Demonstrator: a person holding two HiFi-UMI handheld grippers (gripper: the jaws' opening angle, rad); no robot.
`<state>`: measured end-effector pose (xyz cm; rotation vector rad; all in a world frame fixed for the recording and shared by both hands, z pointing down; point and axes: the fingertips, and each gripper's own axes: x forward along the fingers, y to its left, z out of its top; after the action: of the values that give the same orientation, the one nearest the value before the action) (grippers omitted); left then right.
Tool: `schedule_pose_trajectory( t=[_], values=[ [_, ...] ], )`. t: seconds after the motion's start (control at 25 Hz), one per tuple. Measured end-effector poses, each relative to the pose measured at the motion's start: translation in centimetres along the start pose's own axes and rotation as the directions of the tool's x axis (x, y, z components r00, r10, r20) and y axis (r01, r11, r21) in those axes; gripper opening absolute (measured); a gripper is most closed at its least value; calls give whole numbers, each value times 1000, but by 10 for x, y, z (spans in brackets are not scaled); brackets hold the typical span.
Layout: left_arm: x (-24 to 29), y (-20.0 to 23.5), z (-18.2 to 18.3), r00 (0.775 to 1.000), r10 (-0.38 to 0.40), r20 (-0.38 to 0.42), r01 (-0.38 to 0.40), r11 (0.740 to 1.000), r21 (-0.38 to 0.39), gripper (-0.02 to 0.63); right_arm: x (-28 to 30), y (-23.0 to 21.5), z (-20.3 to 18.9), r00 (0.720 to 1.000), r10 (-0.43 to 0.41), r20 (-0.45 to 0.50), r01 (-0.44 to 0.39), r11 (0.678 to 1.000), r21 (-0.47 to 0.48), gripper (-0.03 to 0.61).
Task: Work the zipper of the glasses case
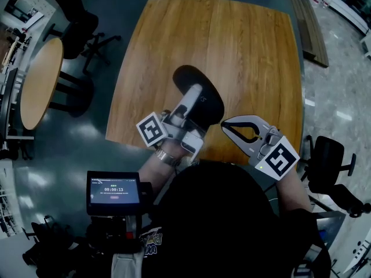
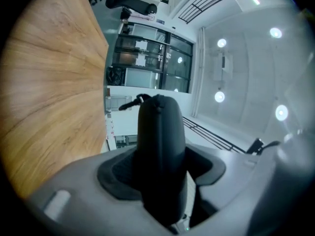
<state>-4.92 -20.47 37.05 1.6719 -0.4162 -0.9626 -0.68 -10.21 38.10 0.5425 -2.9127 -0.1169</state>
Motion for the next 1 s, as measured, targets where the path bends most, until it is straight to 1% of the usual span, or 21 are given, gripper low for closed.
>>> schedule_pose_trajectory(
  t=[0.04, 0.08, 0.12, 0.16, 0.2, 0.24, 0.28, 0.36, 0.48, 0.56, 0.64, 0.72, 0.8, 0.88, 1.0],
  values=[
    [-1, -5, -2, 999, -26, -37, 26, 999, 18, 258, -7, -9, 2, 999, -35, 27, 33, 996, 79, 6],
    [-2, -10, -6, 995, -50, -83, 54, 998, 37, 258, -15, -19, 5, 997, -61, 48, 54, 989, 135, 6],
    [-4, -14, -12, 989, -73, -132, 80, 995, 53, 258, -22, -28, 8, 994, -75, 73, 62, 983, 171, 5],
    [-6, -17, -17, 981, -90, -175, 102, 993, 65, 258, -28, -35, 13, 992, -76, 103, 56, 981, 187, 5],
    [-8, -19, -22, 975, -100, -200, 116, 990, 74, 259, -31, -39, 16, 990, -66, 124, 42, 981, 188, 6],
    [-10, -20, -23, 974, -102, -203, 121, 989, 83, 258, -32, -39, 16, 990, -56, 126, 32, 983, 183, 6],
    [-11, -20, -22, 977, -98, -187, 117, 989, 92, 258, -31, -38, 13, 992, -52, 117, 31, 984, 177, 6],
    [-11, -20, -17, 988, -83, -128, 97, 989, 112, 253, -29, -39, 10, 993, -64, 100, 47, 985, 165, 6],
    [-9, -21, -12, 996, -79, -49, 85, 989, 120, 252, -28, -44, 13, 989, -94, 110, 76, 984, 159, 5],
    [-8, -21, -7, 997, -78, -11, 79, 992, 100, 252, -26, -44, 17, 988, -106, 115, 94, 990, 108, 5],
    [-7, -20, 0, 997, -71, 27, 69, 995, 71, 252, -20, -38, 18, 988, -117, 101, 115, 993, 25, 5],
    [-6, -18, 6, 997, -59, 57, 55, 996, 72, 252, -13, -29, 9, 992, -123, 42, 126, 990, -66, 5],
    [-4, -17, 9, 995, -50, 86, 43, 996, 81, 250, -8, -21, -1, 993, -120, -20, 116, 984, -138, 5],
    [0, -14, 10, 992, -41, 116, 32, 997, 72, 252, -2, -16, -4, 992, -121, -25, 116, 980, -165, 5],
    [1, -7, 10, 990, -16, 143, 6, 998, 66, 250, 8, -12, -5, 993, -121, -15, 117, 980, -161, 5]
  ],
)
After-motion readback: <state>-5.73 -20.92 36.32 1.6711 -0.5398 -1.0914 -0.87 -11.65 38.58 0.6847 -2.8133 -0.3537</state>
